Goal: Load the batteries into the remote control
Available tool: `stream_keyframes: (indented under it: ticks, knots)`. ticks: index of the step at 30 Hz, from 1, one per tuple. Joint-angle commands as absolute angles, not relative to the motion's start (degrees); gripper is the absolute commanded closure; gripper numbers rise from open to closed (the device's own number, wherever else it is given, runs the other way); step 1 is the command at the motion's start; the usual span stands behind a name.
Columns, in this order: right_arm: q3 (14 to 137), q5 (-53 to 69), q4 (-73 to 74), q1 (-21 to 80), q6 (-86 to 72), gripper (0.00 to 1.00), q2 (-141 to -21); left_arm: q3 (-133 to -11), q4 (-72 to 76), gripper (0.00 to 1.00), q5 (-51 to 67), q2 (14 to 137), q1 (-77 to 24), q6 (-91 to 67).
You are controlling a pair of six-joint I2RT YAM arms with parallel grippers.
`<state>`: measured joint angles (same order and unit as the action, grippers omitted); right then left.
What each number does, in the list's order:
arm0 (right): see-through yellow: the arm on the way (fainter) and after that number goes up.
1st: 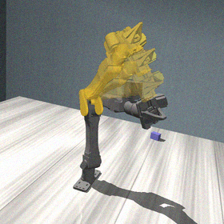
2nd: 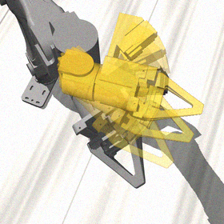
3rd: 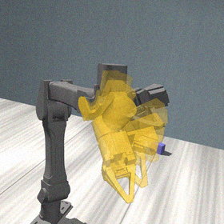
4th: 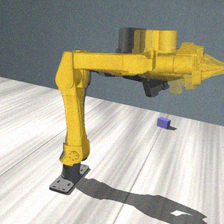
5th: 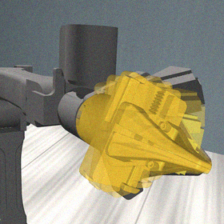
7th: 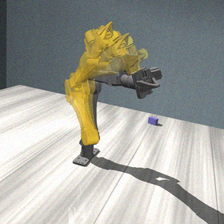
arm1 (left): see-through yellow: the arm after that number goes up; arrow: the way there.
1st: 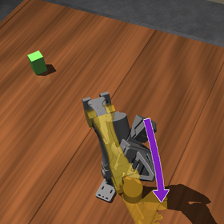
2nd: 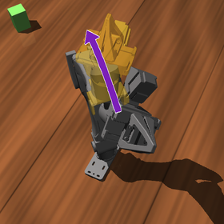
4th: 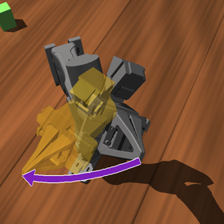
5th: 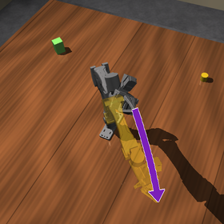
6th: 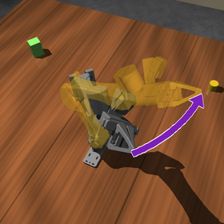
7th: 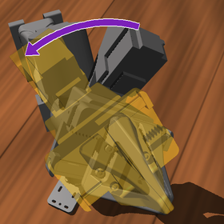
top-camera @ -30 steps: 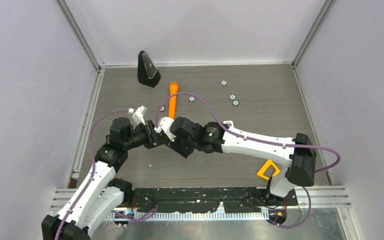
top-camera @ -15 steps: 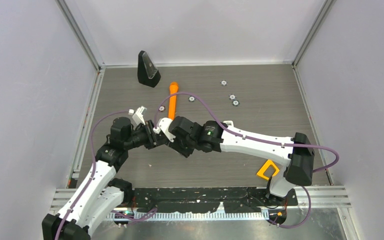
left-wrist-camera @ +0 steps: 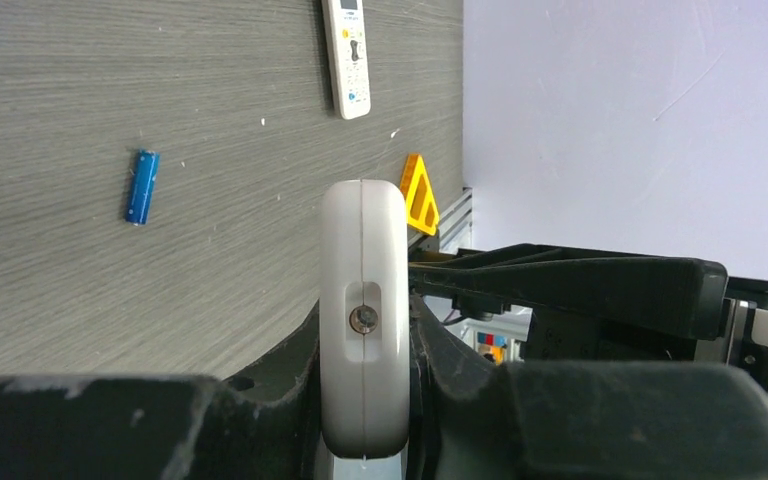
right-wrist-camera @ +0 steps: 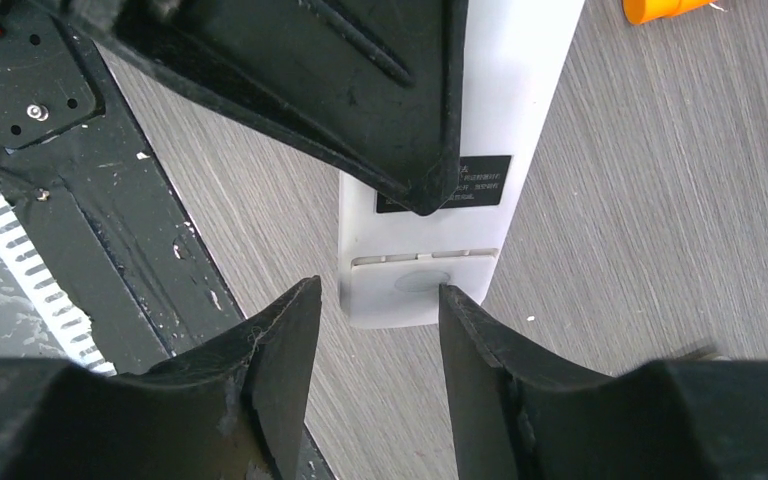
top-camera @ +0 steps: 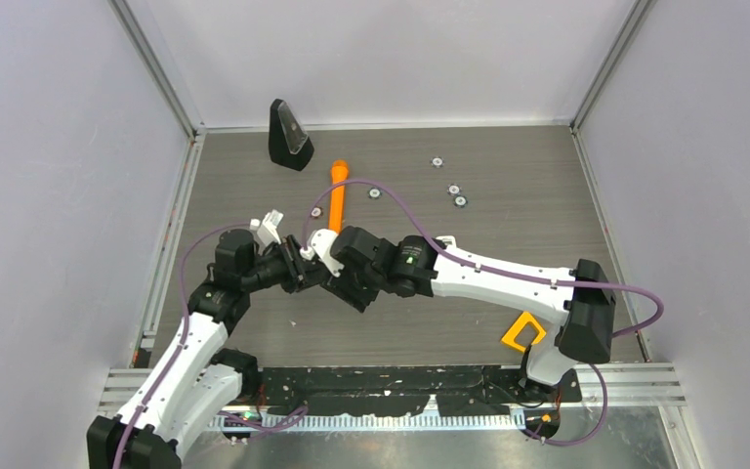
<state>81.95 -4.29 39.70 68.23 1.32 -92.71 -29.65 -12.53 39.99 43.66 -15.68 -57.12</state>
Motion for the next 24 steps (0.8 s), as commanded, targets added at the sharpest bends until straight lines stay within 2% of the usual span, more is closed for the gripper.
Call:
stream_keyframes:
  ticks: [1, 24]
  knots:
    - [80.86, -1.41, 35.6, 67.8, 0.35, 0.47, -92.43, -30.77, -1.29, 1.0, 52.06, 42.45, -15.7, -64.62]
    - [81.66, 4.82, 33.14, 62.78, -10.57, 0.42, -85.42, -27.48, 2.43, 1.0, 51.66, 42.12, -13.1, -68.65]
